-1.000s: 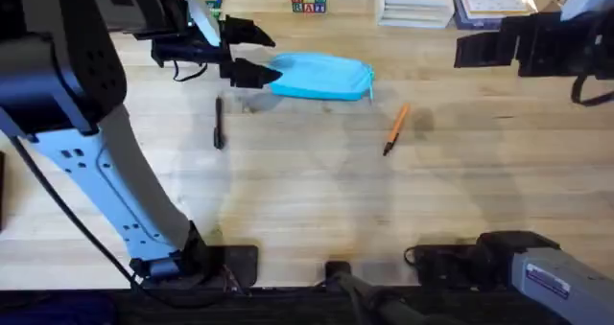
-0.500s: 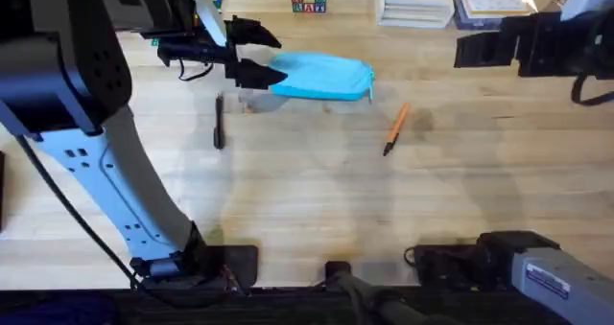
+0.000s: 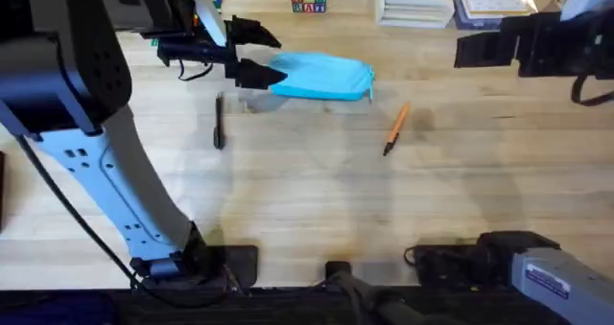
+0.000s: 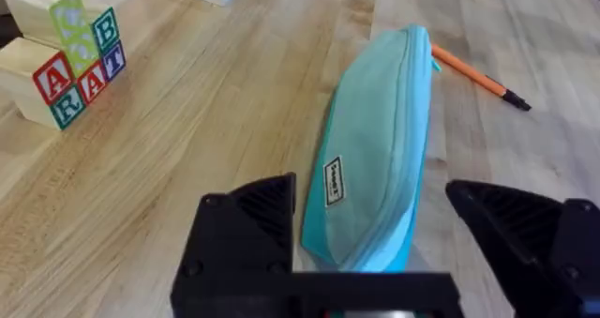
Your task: Unzip the bag, pick up the pens from the table one at a time and place them inside, then zip the bag closed.
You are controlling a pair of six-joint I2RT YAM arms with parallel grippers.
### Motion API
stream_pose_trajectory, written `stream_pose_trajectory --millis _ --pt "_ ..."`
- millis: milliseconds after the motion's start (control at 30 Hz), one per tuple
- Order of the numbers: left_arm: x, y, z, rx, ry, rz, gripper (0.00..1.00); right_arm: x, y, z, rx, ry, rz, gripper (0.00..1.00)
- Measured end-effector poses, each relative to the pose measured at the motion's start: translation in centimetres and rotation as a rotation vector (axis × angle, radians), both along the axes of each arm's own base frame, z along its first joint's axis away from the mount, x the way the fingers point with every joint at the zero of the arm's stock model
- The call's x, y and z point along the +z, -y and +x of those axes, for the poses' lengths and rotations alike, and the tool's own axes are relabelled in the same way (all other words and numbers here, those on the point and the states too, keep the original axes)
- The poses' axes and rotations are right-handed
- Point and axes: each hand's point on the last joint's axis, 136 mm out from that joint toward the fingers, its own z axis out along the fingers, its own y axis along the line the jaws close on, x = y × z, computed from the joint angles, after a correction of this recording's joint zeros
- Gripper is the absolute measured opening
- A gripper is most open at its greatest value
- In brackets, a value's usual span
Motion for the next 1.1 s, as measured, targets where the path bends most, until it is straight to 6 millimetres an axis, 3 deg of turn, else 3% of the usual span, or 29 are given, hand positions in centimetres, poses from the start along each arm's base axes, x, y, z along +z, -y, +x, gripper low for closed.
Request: stream_pose_trajectory --millis 33,67,133,233,267,667,833,1100 --pt "0.0 0.0 0.0 0.0 0.0 0.0 0.992 0.0 0.0 0.0 0.0 0.0 0.0 0.997" --pt "0.0 0.0 0.0 0.001 -0.004 0.0 0.729 0.0 0.0 0.0 0.0 0.0 0.0 0.997" --pt "0.0 0.0 0.0 0.003 -0.009 -0.001 0.531 0.0 0.0 0.0 0.0 0.0 0.0 0.997" --pt "0.1 0.0 0.0 0.001 -0.007 -0.003 0.092 0.0 0.0 0.0 0.0 0.0 0.0 0.997" --pt "0.0 0.1 0.0 0.0 -0.007 -0.002 0.059 0.0 0.0 0.0 0.0 0.0 0.0 0.997" --pt "0.0 0.1 0.0 0.0 -0.007 -0.001 0.043 0.0 -0.1 0.0 0.004 0.0 0.006 0.998" --pt "0.0 0.1 0.0 0.0 -0.007 -0.001 0.043 -0.3 -1.6 -0.2 0.065 -0.018 0.068 0.998" --pt "0.0 0.1 0.0 0.0 -0.008 -0.001 0.042 -3.0 -3.7 0.7 0.163 -0.126 0.151 0.996"
